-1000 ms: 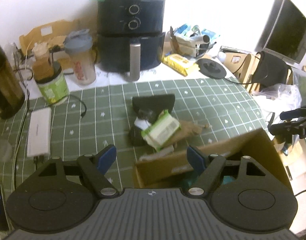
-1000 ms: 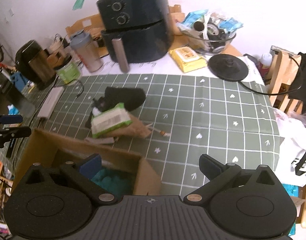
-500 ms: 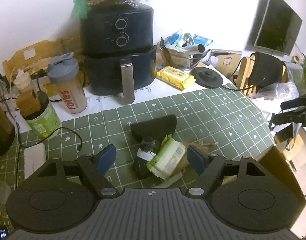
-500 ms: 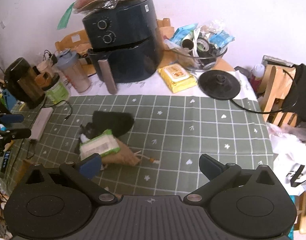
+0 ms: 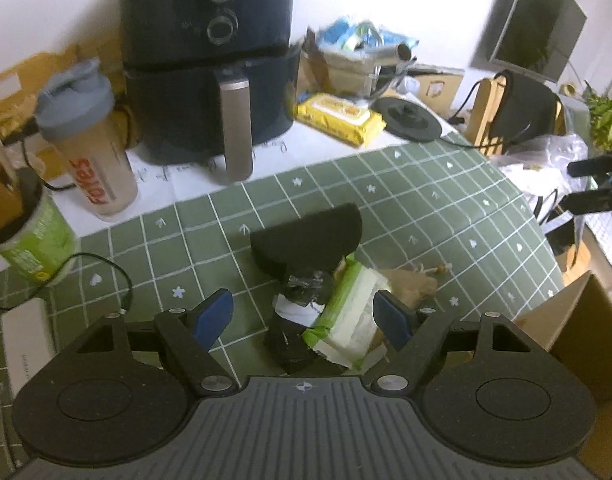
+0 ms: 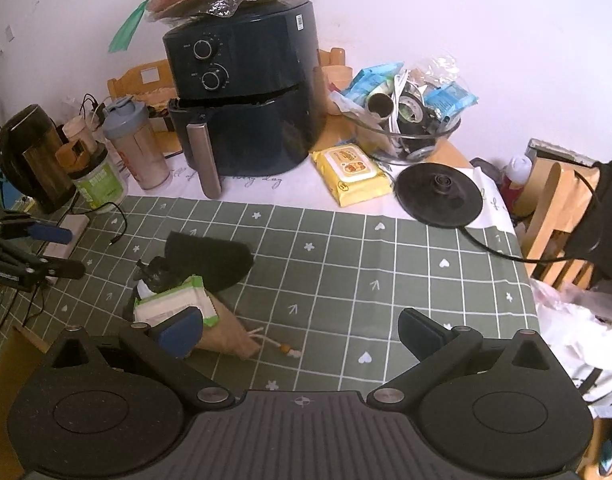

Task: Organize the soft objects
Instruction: 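Move the left gripper to the black pouch and grasp it, then grasp the green-edged wipes pack with the right gripper while left holds the black pouch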

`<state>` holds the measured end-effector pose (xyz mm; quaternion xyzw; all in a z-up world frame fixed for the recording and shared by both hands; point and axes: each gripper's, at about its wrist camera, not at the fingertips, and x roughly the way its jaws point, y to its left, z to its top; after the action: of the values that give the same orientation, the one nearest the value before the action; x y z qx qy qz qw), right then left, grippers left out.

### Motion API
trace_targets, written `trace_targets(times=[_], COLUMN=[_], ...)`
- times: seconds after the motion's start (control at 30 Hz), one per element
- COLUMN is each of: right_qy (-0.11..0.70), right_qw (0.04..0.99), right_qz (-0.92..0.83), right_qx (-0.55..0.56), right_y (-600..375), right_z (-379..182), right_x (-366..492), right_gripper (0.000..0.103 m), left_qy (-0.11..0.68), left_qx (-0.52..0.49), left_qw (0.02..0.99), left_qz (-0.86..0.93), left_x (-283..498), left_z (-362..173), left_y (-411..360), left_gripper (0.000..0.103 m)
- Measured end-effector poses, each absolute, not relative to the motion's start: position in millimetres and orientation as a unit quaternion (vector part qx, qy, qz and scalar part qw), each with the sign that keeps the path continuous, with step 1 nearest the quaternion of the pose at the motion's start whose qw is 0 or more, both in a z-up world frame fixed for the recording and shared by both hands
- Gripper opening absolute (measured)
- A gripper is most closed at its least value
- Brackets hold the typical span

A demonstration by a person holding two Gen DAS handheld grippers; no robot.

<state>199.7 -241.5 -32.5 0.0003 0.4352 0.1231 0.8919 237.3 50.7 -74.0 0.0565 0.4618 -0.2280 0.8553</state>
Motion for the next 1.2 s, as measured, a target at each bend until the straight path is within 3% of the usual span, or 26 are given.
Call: trace_targets(times=[0.43, 0.67, 0.77, 1.2], right_qy=[0.453, 0.460, 0.465, 0.481], right_qw=[0.884, 0.881, 0.878, 0.865], right_qz=[0.113, 0.108, 0.109, 0.143], right_qx=[0.005, 0.000, 0.005, -0.004], right_y=[-244.5, -246.5, -248.9, -244.3], right_z=[-35.5, -34.6, -36.5, -50.0], right_x=[213.9, 218.7, 219.8, 229.0], right_gripper=[0.103, 0.103, 0.103, 0.103], left_qy=[0.521, 0.535, 0.546, 0.538], left_qx=[0.056, 0.072, 0.079, 0.070], left_qw=[0.811, 0.795, 0.786, 0.798], left_qz=[-0.258, -0.278, -0.280, -0.263], left_x=[289.9, 300.1, 303.6, 298.2], left_z=[-144.4, -166.2, -176.1, -165.9], left_y=[46.8, 35.2, 30.8, 34.3], left_gripper=[0.058, 0.057, 0.042, 0.040])
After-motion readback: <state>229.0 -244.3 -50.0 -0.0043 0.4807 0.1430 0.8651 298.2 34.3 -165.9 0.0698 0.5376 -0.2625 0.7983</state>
